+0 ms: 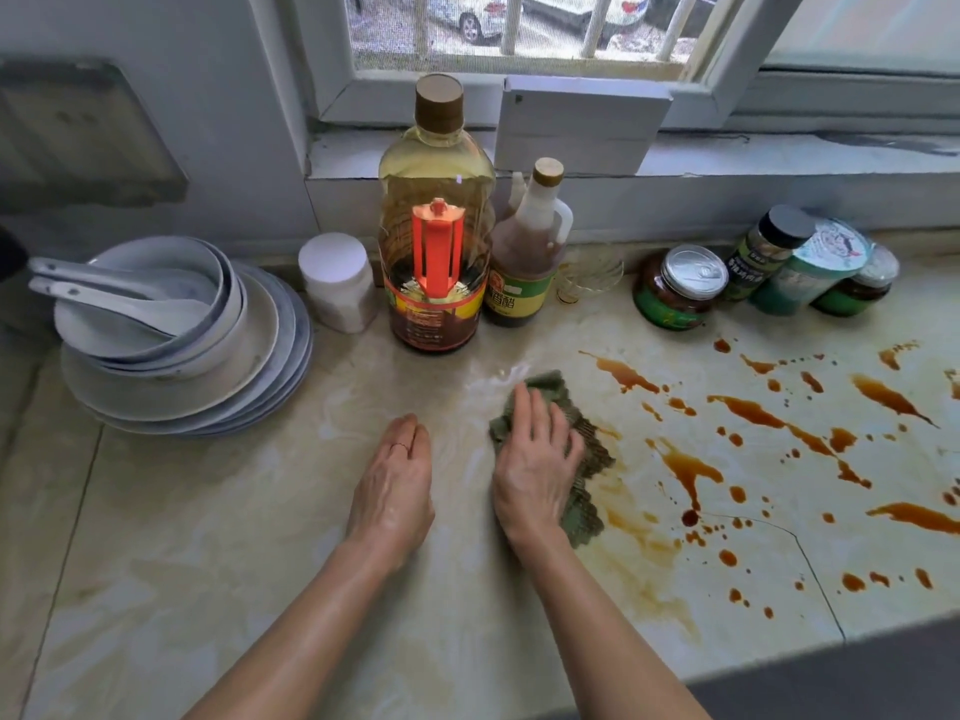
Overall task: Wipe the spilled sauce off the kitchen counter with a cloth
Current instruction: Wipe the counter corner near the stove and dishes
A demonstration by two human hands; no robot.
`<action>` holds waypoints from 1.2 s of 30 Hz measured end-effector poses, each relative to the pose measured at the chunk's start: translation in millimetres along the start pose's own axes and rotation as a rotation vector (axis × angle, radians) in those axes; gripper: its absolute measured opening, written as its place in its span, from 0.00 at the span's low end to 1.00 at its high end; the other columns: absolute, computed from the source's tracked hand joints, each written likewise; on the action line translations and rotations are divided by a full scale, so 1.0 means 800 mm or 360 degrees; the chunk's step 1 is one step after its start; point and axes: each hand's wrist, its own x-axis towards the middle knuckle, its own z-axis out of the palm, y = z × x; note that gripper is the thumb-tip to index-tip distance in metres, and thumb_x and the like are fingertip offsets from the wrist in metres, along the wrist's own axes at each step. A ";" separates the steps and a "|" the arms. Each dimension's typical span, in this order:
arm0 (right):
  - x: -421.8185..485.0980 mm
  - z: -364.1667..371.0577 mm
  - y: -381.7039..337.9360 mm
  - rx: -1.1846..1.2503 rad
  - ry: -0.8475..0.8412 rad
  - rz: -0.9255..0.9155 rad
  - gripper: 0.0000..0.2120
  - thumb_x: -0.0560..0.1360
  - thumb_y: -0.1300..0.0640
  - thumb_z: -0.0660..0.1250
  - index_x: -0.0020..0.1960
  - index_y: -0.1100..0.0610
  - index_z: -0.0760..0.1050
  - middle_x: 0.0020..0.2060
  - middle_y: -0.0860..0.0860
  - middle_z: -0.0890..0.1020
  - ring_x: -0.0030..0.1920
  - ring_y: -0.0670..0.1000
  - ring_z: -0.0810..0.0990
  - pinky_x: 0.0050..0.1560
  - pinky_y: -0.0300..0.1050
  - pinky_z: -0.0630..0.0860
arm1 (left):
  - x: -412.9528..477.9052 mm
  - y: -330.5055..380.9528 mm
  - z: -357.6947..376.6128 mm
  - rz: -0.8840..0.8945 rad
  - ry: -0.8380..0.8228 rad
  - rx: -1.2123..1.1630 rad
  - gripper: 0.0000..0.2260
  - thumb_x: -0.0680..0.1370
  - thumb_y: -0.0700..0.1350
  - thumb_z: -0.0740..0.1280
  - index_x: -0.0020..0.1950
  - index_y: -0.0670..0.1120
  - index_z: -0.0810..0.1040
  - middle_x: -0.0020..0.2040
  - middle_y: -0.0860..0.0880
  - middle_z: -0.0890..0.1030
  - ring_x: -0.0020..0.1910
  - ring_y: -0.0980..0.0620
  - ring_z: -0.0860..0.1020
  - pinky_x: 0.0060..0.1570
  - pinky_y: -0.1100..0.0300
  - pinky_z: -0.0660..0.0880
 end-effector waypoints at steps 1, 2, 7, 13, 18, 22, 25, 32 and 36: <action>-0.001 0.003 -0.013 0.0001 -0.0056 -0.0118 0.26 0.78 0.58 0.56 0.77 0.54 0.61 0.73 0.53 0.68 0.72 0.57 0.65 0.68 0.58 0.59 | 0.001 -0.001 0.001 0.0020 0.0008 0.0006 0.28 0.73 0.32 0.57 0.74 0.38 0.58 0.76 0.43 0.57 0.75 0.47 0.54 0.72 0.61 0.54; -0.001 0.006 -0.022 -0.0006 -0.0110 -0.0212 0.26 0.79 0.57 0.52 0.77 0.53 0.61 0.74 0.52 0.68 0.73 0.57 0.65 0.69 0.58 0.57 | 0.001 -0.001 0.002 0.0037 0.0009 0.0017 0.28 0.72 0.32 0.57 0.73 0.37 0.59 0.75 0.42 0.58 0.75 0.46 0.55 0.72 0.60 0.54; 0.015 0.003 -0.015 0.0015 -0.0223 -0.0319 0.25 0.80 0.52 0.54 0.77 0.51 0.62 0.75 0.50 0.66 0.75 0.54 0.62 0.73 0.59 0.56 | -0.002 -0.002 0.002 0.0079 0.0009 0.0046 0.29 0.72 0.31 0.58 0.73 0.36 0.58 0.75 0.40 0.58 0.75 0.45 0.55 0.72 0.59 0.53; 0.008 -0.018 0.056 0.0025 -0.0200 0.0091 0.26 0.84 0.51 0.51 0.80 0.49 0.51 0.79 0.48 0.54 0.79 0.50 0.49 0.76 0.54 0.43 | -0.004 -0.004 0.001 0.0054 -0.0130 0.0064 0.27 0.78 0.40 0.56 0.76 0.38 0.50 0.77 0.42 0.50 0.76 0.46 0.48 0.73 0.59 0.47; -0.009 -0.022 0.061 0.0114 -0.0094 0.0111 0.26 0.82 0.57 0.56 0.79 0.51 0.57 0.78 0.50 0.60 0.78 0.53 0.53 0.76 0.58 0.46 | -0.005 -0.002 0.003 0.0006 -0.0313 0.0176 0.40 0.77 0.60 0.58 0.76 0.38 0.43 0.77 0.41 0.42 0.76 0.45 0.41 0.74 0.56 0.43; -0.041 -0.015 0.037 0.0144 -0.0198 -0.0379 0.29 0.77 0.58 0.60 0.77 0.49 0.61 0.76 0.48 0.64 0.77 0.54 0.57 0.75 0.60 0.51 | -0.007 0.008 0.004 0.0030 -0.0346 0.0194 0.47 0.70 0.64 0.65 0.76 0.43 0.43 0.76 0.39 0.41 0.76 0.42 0.41 0.75 0.52 0.46; -0.034 -0.020 0.055 0.0080 -0.0243 -0.0454 0.27 0.77 0.51 0.53 0.77 0.46 0.61 0.75 0.46 0.65 0.77 0.51 0.59 0.74 0.61 0.53 | -0.013 0.027 0.010 0.0141 -0.0344 0.0160 0.49 0.68 0.64 0.66 0.77 0.44 0.43 0.77 0.42 0.40 0.76 0.44 0.41 0.74 0.51 0.45; -0.026 -0.037 0.107 0.0178 0.0008 -0.0011 0.25 0.78 0.61 0.57 0.75 0.53 0.66 0.74 0.52 0.69 0.75 0.55 0.64 0.74 0.60 0.59 | -0.021 0.053 0.023 0.0245 -0.0447 0.0164 0.54 0.66 0.64 0.70 0.76 0.42 0.39 0.77 0.45 0.37 0.76 0.48 0.38 0.74 0.52 0.43; -0.037 -0.038 0.077 0.0368 0.0054 -0.0121 0.28 0.74 0.69 0.60 0.73 0.58 0.68 0.69 0.56 0.73 0.70 0.56 0.70 0.70 0.56 0.67 | -0.022 0.052 0.024 0.0235 -0.0485 0.0144 0.56 0.65 0.64 0.71 0.76 0.42 0.38 0.76 0.45 0.36 0.75 0.48 0.38 0.74 0.52 0.43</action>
